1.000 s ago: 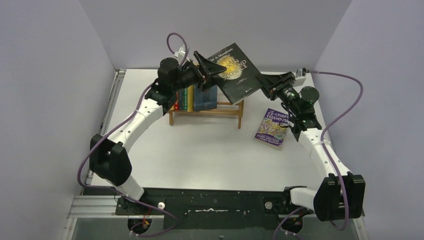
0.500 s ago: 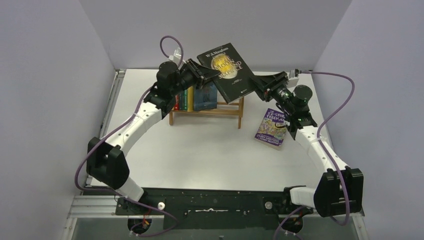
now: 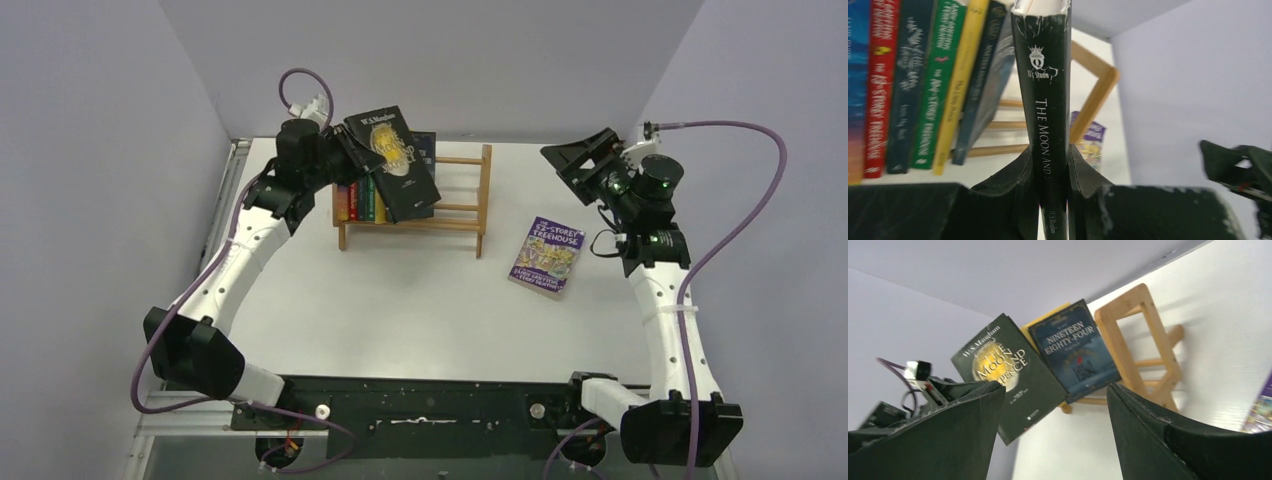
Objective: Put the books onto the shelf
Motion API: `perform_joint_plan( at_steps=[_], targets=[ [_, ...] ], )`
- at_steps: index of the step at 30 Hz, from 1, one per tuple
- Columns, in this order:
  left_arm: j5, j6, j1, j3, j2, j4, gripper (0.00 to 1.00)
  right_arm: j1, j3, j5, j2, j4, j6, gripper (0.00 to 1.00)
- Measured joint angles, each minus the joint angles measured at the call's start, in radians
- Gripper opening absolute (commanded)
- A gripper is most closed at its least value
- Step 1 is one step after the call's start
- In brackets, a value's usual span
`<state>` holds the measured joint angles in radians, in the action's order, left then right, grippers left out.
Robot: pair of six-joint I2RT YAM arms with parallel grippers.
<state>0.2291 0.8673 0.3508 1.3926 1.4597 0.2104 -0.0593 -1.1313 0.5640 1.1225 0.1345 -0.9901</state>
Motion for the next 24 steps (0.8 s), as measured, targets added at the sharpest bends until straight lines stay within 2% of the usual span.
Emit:
perform_joint_plan(
  at_steps=[7,13,18,24],
  targets=[
    [-0.070,-0.293,0.023,0.166,0.051,0.288,0.00,0.001,-0.016,-0.064,-0.047,0.227,0.189,0.76],
    [-0.102,-0.491,0.081,0.372,0.203,0.383,0.00,0.001,0.004,-0.087,-0.045,0.308,0.238,0.76],
    [-0.101,-0.557,0.094,0.475,0.308,0.407,0.00,0.001,0.004,-0.099,-0.043,0.341,0.256,0.76],
    [-0.100,-0.562,0.093,0.571,0.431,0.399,0.00,0.001,0.019,-0.122,-0.043,0.362,0.269,0.76]
  ],
)
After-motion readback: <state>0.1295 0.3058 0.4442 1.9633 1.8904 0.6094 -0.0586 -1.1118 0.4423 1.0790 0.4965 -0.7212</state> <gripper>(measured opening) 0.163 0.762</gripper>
